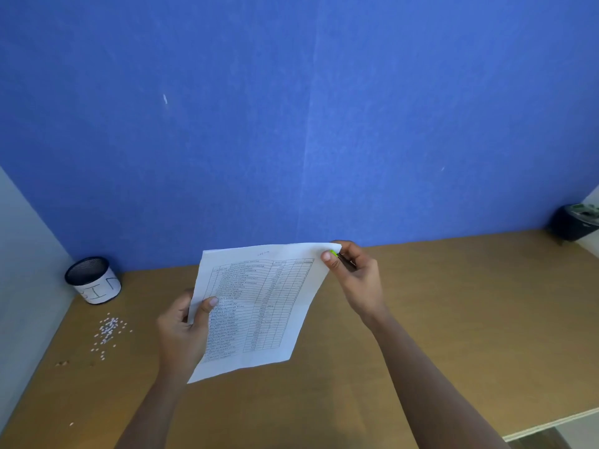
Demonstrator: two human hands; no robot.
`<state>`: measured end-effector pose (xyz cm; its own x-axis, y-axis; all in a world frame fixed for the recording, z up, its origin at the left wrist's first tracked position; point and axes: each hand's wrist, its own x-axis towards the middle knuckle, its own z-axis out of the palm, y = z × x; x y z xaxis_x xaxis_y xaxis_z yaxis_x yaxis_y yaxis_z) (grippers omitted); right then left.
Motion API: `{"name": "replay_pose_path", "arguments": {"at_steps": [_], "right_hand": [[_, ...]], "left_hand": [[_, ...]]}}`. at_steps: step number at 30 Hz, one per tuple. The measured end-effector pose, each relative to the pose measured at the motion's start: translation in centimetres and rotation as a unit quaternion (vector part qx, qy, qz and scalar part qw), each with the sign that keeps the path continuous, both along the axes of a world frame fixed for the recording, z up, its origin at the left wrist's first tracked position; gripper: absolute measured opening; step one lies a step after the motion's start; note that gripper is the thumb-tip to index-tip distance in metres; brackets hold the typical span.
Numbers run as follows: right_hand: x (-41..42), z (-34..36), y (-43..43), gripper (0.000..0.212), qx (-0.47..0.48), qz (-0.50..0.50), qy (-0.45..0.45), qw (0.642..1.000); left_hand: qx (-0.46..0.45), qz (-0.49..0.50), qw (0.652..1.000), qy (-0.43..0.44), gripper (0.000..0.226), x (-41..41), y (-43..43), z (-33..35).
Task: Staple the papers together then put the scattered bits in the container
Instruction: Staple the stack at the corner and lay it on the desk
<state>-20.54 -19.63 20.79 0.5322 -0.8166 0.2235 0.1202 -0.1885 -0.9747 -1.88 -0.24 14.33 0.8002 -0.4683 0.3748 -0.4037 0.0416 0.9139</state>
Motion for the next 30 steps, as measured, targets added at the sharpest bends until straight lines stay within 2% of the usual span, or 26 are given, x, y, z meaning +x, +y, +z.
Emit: {"name": "replay_pose_path", "arguments": {"at_steps": [5, 11, 21, 24, 27, 30], "right_hand": [[0.08, 0.19, 0.42, 0.025, -0.01, 0.026, -0.007, 1.0], [0.01, 0.4, 0.65, 0.028, -0.016, 0.016, -0.014, 1.0], [-0.5, -0.06, 0.1, 0.031, -0.005, 0.004, -0.025, 1.0], [-0.41, 0.07, 0.18, 0.033, 0.012, -0.009, -0.026, 1.0], [-0.34, 0.24, 0.18, 0.046, 0.045, -0.005, -0.046, 0.998], [-0.32, 0.49, 0.14, 0.052, 0.072, 0.013, -0.079, 0.994]], "left_hand": [[-0.007, -0.002, 1.0, 0.005, 0.004, -0.29, -0.02, 0.34], [-0.014, -0.005, 1.0, 0.02, 0.004, 0.06, -0.03, -0.21], [-0.044, 0.004, 0.998, 0.054, 0.022, 0.1, 0.29, 0.3], [-0.052, -0.002, 0.997, 0.05, 0.027, -0.12, 0.33, 0.65], [-0.048, -0.005, 0.998, 0.049, 0.036, -0.09, 0.35, 0.53], [-0.054, -0.006, 0.997, 0.052, 0.03, -0.17, 0.43, 0.54]]}}
